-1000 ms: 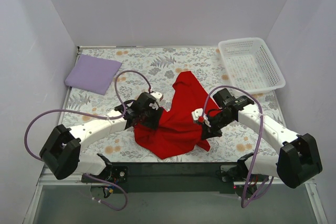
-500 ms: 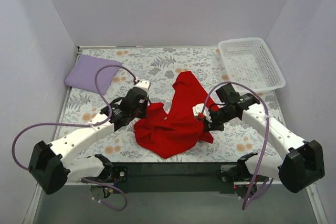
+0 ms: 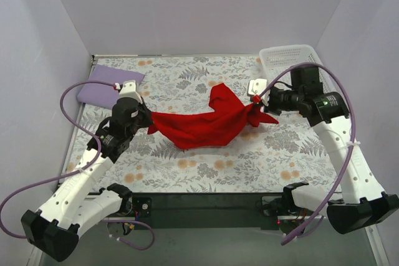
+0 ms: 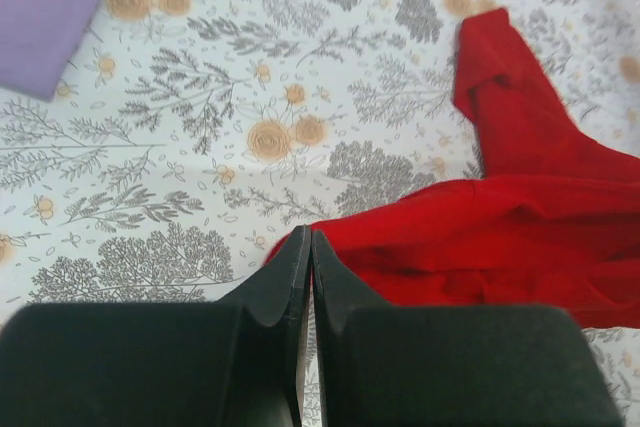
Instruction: Fold and stack the t-shirts
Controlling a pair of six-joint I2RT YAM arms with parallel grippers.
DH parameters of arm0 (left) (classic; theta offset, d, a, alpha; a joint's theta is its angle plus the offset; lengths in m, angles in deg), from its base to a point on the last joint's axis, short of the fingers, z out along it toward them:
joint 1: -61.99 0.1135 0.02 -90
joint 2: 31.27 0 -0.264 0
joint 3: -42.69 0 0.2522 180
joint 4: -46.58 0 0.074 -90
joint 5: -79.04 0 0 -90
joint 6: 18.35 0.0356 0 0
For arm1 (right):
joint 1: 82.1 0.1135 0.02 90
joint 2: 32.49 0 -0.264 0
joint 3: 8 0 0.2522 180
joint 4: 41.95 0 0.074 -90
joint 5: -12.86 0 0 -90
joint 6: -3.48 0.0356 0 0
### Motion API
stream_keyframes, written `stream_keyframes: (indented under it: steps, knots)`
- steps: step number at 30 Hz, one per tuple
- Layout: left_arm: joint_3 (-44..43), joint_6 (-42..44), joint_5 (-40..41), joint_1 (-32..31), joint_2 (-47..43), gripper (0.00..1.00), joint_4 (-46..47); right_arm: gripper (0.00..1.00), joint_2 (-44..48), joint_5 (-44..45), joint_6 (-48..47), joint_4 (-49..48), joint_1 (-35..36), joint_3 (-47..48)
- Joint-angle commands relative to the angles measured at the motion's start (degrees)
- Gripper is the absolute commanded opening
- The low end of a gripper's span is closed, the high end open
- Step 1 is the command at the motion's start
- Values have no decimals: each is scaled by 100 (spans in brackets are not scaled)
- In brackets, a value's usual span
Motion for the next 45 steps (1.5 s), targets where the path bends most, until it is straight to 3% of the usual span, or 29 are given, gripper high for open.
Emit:
stream_keyframes:
  steps: [1, 6, 9, 13, 18, 24, 28, 31, 35, 37, 41, 42, 43, 44, 45]
  knots:
    - [-325, -113, 485, 51, -322, 0, 37, 1, 57, 48, 259, -199, -291, 638]
    - [-273, -69, 776, 77, -516, 0, -104, 1, 83, -119, 479, -366, -705, 1025]
    - [-159, -43, 540, 69, -595, 0, -52, 1, 92, -154, 602, -375, -819, 1482]
    - [61, 45, -592, 77, -648, 0, 186, 1, -83, -277, 996, -427, -925, 2492]
    - [201, -16, -2780, 68, -753, 0, 369, 1, -567, -837, 1883, -857, -1197, 3897]
    - [263, -560, -5520, 77, -1149, 0, 914, 1, -1120, -1655, 3517, -2156, -1373, 4260]
    - [526, -1272, -6175, 77, -1351, 0, 1100, 1, -1585, -2088, 4529, -2957, -1225, 4006]
    - [816, -1913, -6202, 77, -1465, 0, 1083, 1, -2094, -1580, 4514, -3152, -534, 3707]
    - [1509, -2906, -5669, 77, -1693, 0, 1021, 1, -3210, 0, 4153, -3205, 777, 3820]
    - [1721, -3731, -5081, 68, -2060, 0, 855, 1, -4164, 1318, 4284, -3528, 1348, 4267]
    - [1959, -4691, -3010, 77, -2746, 0, 31, 1, -5598, 3945, 4049, -4641, 2097, 4892]
    - [1925, -4788, -2594, 69, -2818, 0, -137, 10, -5812, 4707, 3943, -4873, 2203, 4945]
    - [1872, -5015, -2260, 77, -2854, 0, -313, 24, -6145, 4976, 3846, -5119, 2343, 4937]
    - [1837, -5078, -1952, 69, -2863, 0, -454, 57, -6270, 5161, 3724, -5278, 2388, 4928]
    - [1802, -5140, -1392, 77, -2828, 0, -595, 72, -6358, 5302, 3661, -5427, 2415, 4894]
